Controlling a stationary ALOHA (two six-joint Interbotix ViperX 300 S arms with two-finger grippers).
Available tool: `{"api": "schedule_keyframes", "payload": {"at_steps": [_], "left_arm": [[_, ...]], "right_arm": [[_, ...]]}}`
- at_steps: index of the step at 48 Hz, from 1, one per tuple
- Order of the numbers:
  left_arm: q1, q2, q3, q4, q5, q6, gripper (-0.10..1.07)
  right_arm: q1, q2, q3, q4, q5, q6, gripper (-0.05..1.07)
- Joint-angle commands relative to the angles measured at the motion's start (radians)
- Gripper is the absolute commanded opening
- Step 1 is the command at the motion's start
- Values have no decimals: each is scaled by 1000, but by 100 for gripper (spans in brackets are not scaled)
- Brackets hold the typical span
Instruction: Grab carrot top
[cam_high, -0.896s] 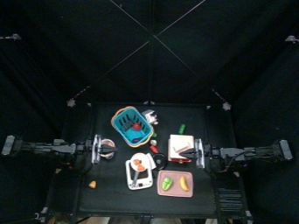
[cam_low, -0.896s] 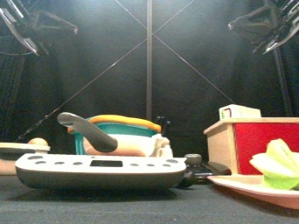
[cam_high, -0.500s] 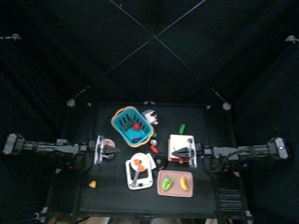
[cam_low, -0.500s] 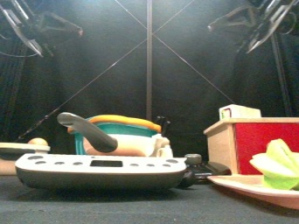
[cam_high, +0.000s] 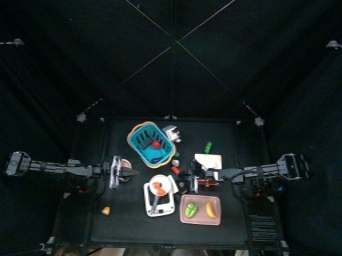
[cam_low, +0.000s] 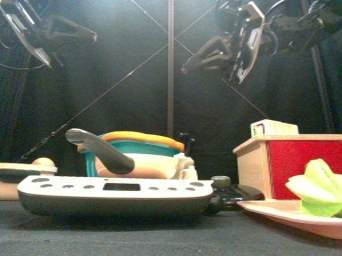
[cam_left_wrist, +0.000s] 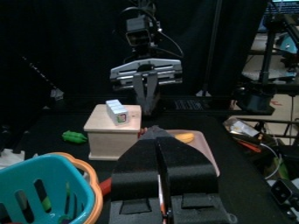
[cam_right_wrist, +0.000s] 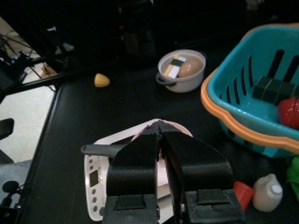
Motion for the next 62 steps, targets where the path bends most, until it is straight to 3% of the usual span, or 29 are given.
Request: {"api": "schedule_keyframes", "payload": {"at_steps": [1,9,25,36,62], "left_arm": [[-2,2,-15,-2,-11,2,-2],[-2,2,-14,2,-11,2,-2],[-2,2,-12,2,-18,2,-2],[0,2,-11,-2,-18,2,-2],[0,2,-6,-2,-18,2,-2]], "right_arm": [[2,60,-72,23,-8,2,4],[5,158,-141,26,-6,2,15],[6,295,-225,26,8,0,67],[11,357,-270,14,48,-2,91],[15,494,-430,-92,295,-2,94]]}}
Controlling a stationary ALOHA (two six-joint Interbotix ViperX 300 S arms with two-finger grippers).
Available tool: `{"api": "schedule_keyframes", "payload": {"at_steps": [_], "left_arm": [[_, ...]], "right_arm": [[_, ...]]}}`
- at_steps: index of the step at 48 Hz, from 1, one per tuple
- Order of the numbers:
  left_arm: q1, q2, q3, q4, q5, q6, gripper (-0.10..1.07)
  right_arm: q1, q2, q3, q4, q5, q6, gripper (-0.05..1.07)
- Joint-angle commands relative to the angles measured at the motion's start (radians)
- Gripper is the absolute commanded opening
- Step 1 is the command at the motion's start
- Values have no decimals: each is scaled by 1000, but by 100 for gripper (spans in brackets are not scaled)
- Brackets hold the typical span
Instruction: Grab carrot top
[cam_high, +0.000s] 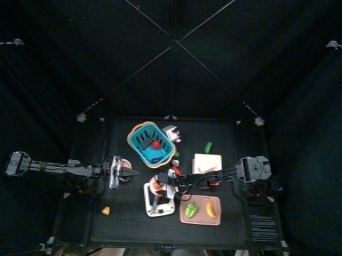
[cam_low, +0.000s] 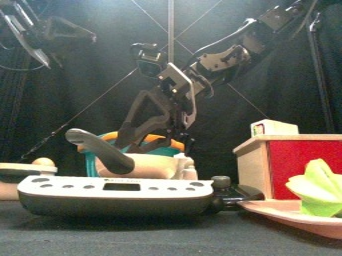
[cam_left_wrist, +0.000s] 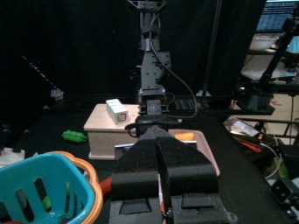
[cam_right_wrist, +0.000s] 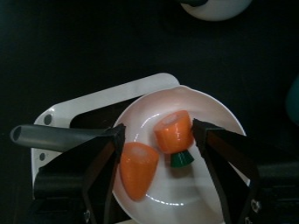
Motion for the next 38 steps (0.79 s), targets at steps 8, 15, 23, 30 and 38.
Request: {"api": "schedule_keyframes", "payload": {"at_steps": [8,15,23,30,38], "left_arm": [[-2,3,-15,-2,-9,2,-2],[-3,3,-11,0,-9,2,-2],[-2,3,-11,0,-9,2,-2],[-2,3,-9,-2,-9,2,-2],[-2,3,-11,-2,-9,2,-2]], "right_arm": [[-6,0,-52,-6,38,-3,93],[-11,11,-52,-17,41,-3,93],[-12,20,-55,-28,51,-3,93],[-14,28,-55,-29,54,-3,93],[-14,32,-55,-28,57,-3,85]]}}
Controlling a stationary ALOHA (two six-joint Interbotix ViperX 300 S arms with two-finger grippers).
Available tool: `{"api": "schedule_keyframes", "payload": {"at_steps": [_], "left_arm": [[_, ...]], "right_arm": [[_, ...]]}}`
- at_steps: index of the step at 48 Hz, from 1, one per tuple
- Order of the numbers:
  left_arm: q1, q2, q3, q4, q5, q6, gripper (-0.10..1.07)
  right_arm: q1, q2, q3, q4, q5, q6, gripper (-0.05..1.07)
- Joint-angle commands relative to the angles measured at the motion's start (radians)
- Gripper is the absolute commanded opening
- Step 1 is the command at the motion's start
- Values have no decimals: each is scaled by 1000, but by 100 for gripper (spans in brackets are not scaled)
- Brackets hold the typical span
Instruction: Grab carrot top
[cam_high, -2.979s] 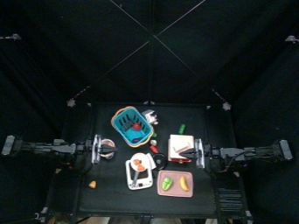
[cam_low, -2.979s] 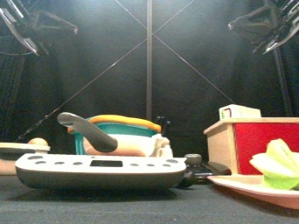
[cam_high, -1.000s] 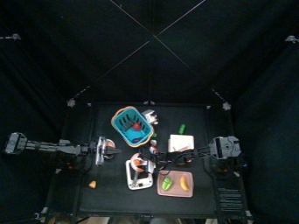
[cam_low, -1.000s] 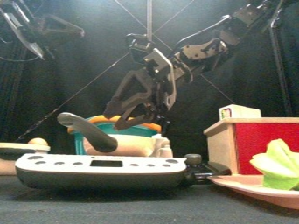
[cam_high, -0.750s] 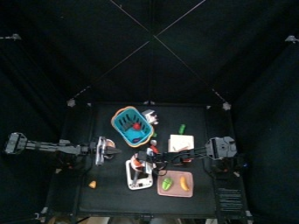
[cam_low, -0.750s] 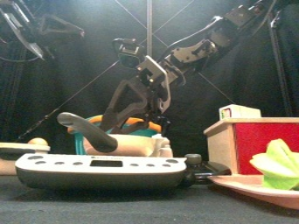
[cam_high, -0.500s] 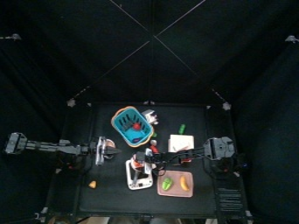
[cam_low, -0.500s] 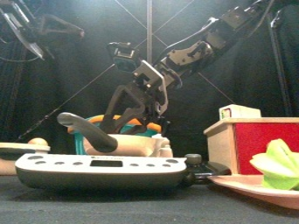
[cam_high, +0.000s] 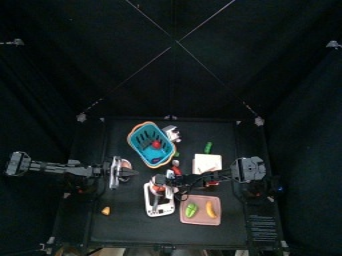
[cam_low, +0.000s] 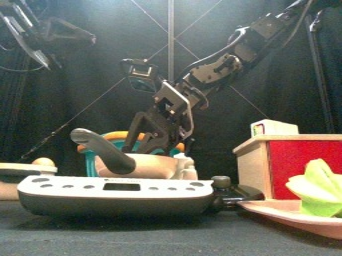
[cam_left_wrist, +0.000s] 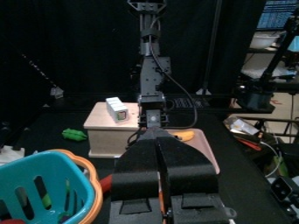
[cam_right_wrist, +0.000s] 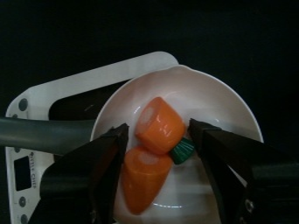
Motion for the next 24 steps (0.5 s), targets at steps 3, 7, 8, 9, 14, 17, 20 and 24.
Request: {"api": "schedule_keyframes", "payload": {"at_steps": [3,7,8,9,14,17,20,24], "left_arm": [[0,2,-15,-2,-9,3,-2],[0,2,-15,-2,-9,3,-2],[-2,2,-15,-2,-11,3,-2],[0,2,-15,-2,-9,3,-2],[0,2,-17,-2,-9,2,-2],[0,2,-15,-2,-9,3,-2],[0,2,-15,-2,-9,3,-2],[-2,2,-15,0,-9,3,-2]], "right_arm": [[-6,-23,-23,0,-3,-2,80],[-8,-23,-23,0,-3,-2,73],[-8,-23,-23,0,-3,0,72],[-8,-25,-23,0,-3,0,70],[-6,-32,-29,3,-3,0,65],[-3,-38,-35,0,-3,0,64],[0,-48,-43,0,-2,0,64],[0,-64,-51,0,3,0,63]]}}
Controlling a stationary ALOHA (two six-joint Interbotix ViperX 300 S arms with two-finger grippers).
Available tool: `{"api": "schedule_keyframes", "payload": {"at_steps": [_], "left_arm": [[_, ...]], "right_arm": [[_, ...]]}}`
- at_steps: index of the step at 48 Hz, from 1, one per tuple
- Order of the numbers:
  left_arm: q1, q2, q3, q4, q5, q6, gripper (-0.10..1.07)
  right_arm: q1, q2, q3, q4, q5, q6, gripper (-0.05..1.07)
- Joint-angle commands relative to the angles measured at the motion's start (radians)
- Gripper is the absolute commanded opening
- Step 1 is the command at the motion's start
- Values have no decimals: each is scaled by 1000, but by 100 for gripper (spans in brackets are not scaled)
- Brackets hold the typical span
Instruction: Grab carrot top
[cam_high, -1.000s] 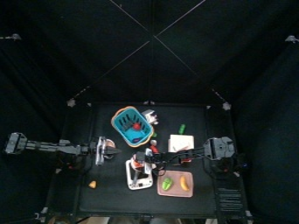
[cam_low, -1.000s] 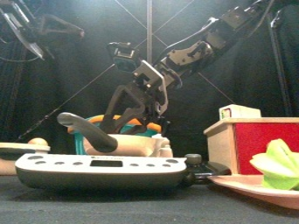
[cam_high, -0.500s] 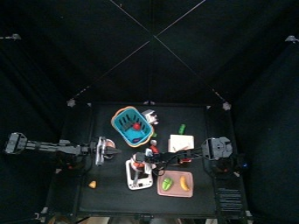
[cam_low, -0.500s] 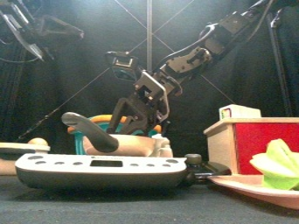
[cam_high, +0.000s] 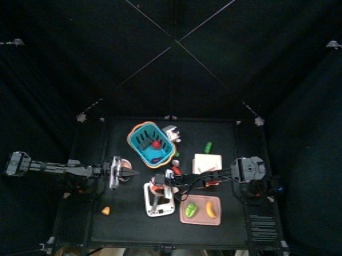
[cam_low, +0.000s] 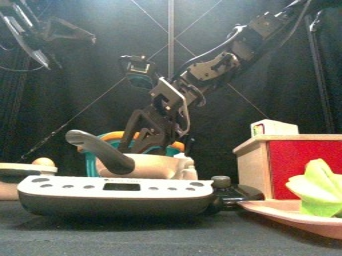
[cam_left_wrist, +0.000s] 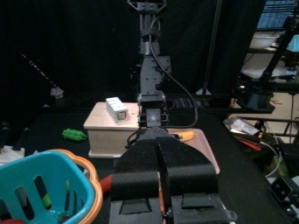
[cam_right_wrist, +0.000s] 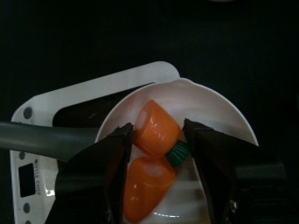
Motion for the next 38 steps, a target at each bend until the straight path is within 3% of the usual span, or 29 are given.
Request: {"api": "schedule_keyframes", "payload": {"at_steps": [1,16,38], "left_arm": [[-2,2,-14,0,-8,2,-2],[-3,3,-9,2,-9,2,-2],[-3,3,2,-2,-12,0,-2]], "right_arm": [[0,-71,-31,0,3,0,63],[-6,-161,6,0,6,0,63],[-6,-189,37,8,-2,0,63]]}}
